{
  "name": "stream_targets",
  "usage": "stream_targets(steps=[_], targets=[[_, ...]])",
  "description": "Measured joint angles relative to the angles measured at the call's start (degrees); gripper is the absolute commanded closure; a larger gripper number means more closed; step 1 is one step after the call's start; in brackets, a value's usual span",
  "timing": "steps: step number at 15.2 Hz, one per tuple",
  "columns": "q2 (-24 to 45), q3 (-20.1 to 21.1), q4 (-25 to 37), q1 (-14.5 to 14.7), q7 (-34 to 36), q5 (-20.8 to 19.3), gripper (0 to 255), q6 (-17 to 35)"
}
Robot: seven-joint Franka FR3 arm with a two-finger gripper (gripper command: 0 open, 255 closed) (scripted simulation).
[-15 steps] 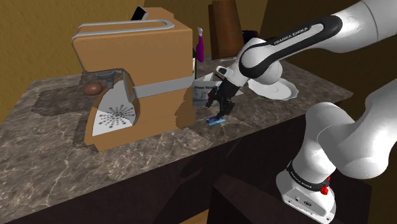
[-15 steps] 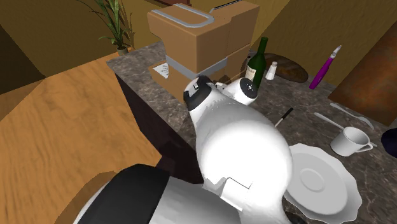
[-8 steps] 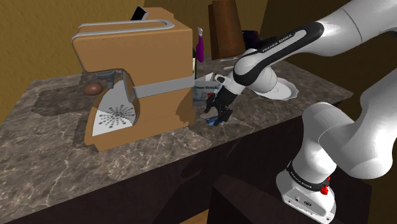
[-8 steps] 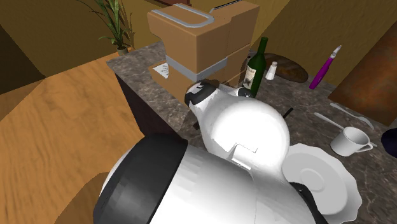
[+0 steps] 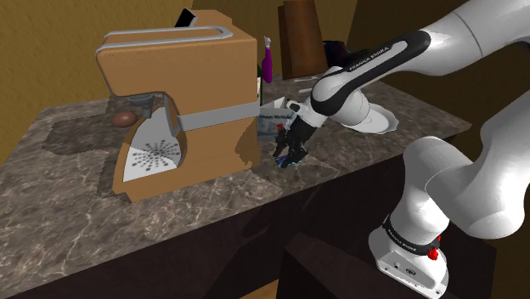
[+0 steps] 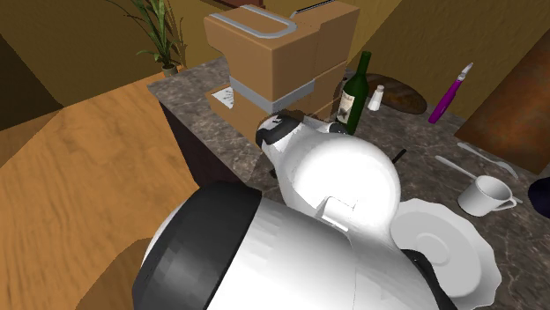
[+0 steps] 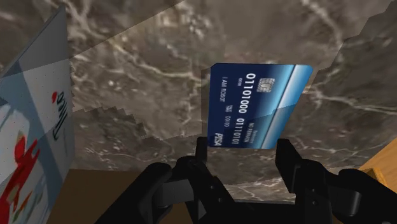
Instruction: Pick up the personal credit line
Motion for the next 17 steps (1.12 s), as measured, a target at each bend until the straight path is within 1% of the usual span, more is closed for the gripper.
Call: stream_targets(steps=[4,10,17], targets=[[-0.15,0.26,0.12,-0.37,0.25,-0.29,255,-0.32],[-3.41,5.32,1.2,-5.68,5.24,-4.4,255,-4.87],[-7.23,10.09,3.21,-10.1,10.44,-7.97,255,-10.69]])
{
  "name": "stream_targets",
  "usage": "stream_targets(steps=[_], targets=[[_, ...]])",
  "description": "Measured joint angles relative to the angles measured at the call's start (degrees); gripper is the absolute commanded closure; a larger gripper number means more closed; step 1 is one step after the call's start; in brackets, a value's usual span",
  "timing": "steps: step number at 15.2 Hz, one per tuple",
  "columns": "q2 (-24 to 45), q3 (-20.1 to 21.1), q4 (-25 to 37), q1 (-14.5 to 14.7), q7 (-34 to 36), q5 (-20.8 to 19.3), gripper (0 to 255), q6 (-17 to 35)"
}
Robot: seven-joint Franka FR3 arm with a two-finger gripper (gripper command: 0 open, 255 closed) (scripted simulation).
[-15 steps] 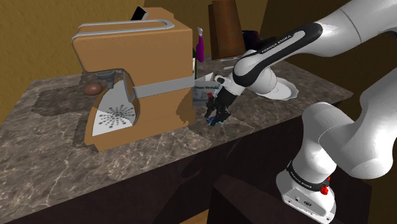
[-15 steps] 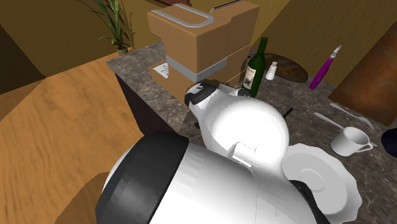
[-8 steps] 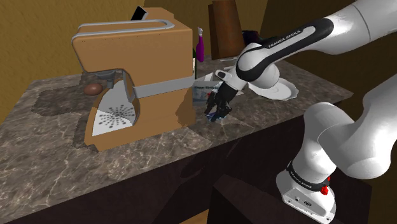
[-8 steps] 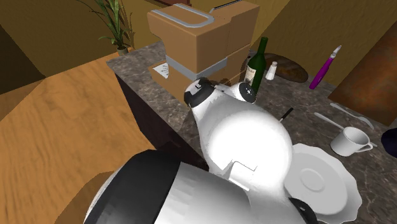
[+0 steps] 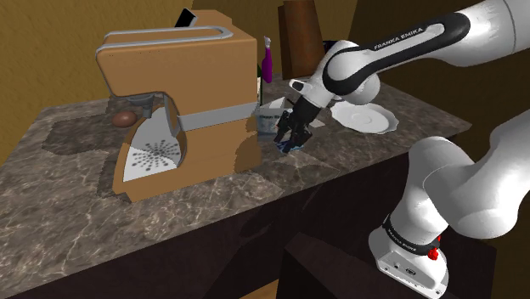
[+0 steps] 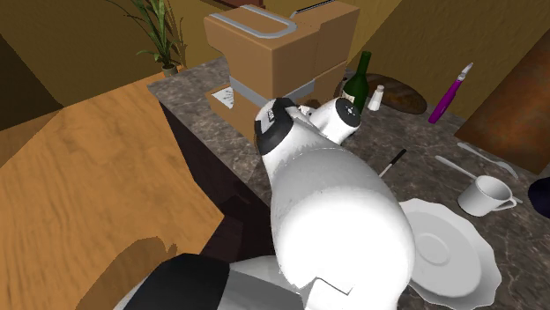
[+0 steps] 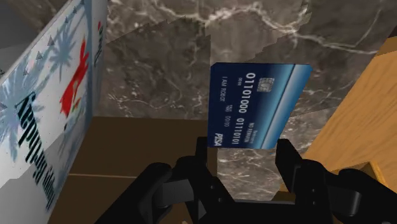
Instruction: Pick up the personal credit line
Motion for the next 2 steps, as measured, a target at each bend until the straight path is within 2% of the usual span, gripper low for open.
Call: stream_targets(steps=[2], targets=[[-0.51,0.73,0.66,-0.49,0.89,-0.44,255,-1.14]])
